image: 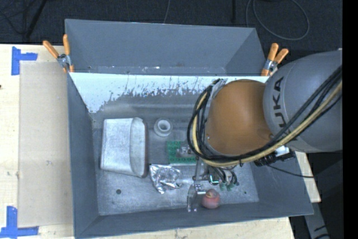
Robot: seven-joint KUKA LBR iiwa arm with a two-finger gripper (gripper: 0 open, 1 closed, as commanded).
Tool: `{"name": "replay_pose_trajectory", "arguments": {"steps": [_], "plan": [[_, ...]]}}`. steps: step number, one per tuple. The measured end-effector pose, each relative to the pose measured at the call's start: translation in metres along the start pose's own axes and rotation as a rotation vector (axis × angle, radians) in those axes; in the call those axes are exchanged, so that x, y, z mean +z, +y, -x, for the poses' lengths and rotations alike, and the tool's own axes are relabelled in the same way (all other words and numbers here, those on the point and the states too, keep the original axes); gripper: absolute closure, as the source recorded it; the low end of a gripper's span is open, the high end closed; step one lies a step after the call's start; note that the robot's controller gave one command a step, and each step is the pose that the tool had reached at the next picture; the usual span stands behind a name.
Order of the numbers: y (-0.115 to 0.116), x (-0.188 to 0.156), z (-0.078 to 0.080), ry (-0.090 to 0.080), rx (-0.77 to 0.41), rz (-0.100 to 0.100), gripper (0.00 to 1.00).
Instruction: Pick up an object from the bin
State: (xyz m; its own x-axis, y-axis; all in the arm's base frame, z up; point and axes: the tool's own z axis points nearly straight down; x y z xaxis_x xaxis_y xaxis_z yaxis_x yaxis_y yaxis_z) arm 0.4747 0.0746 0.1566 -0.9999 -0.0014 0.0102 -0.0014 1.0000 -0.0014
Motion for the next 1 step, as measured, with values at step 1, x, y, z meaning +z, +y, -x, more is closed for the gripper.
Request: {"name": "replay_pose_trajectory", "arguments": {"steps": [1], "plan": [[-0.0175,0.0826,0.0513,-0.018,0.070,0.004,0.00]]}}
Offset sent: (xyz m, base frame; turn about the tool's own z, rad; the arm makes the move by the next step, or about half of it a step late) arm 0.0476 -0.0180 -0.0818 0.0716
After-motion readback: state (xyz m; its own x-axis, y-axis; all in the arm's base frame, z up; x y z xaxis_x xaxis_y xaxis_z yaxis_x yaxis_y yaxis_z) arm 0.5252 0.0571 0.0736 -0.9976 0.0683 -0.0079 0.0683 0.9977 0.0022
